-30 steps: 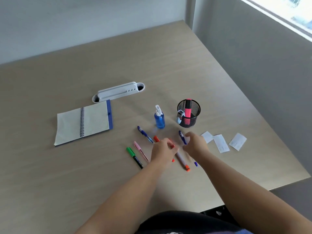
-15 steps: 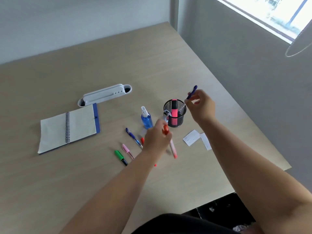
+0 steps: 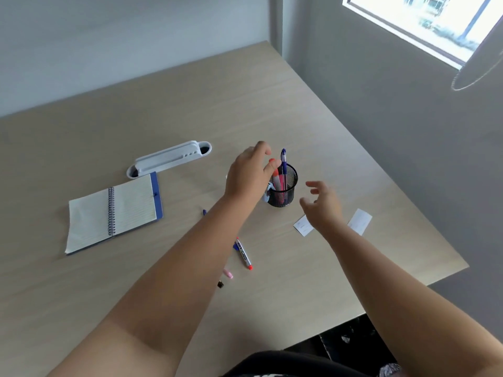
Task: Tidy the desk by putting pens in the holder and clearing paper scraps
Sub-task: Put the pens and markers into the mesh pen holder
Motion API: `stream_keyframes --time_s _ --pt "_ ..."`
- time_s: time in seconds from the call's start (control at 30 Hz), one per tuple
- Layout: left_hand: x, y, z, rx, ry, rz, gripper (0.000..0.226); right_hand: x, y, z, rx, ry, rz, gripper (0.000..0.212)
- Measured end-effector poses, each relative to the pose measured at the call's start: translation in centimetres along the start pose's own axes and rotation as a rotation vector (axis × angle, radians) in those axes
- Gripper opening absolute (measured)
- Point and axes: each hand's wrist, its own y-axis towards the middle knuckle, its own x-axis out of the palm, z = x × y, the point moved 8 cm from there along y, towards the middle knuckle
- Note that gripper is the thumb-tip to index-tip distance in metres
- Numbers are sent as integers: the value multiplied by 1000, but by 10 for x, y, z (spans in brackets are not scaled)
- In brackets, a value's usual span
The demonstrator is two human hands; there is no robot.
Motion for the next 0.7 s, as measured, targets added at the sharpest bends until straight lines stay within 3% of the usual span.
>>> stream_keyframes --time_s 0.1,0.17,0.3,0.37,0.57,0.7 --pt "-40 -28 -10 49 -38 190 20 15 -23 0 -21 52 0 32" --pt "-53 -56 -42 -54 -77 214 14 45 -43 -2 -17 37 -121 25" --pt "-11 -112 -146 -563 -154 -15 11 126 -80 -15 -144 -195 -464 27" --pt "18 -130 -175 -752 -229 -128 13 153 -88 -17 -174 -313 -532 35" --pt "55 -111 -195 -782 -3 -256 47 139 -77 -3 -105 -561 -537 34" --pt "62 -114 -200 -841 -139 -198 19 77 -66 0 -65 -442 -450 24"
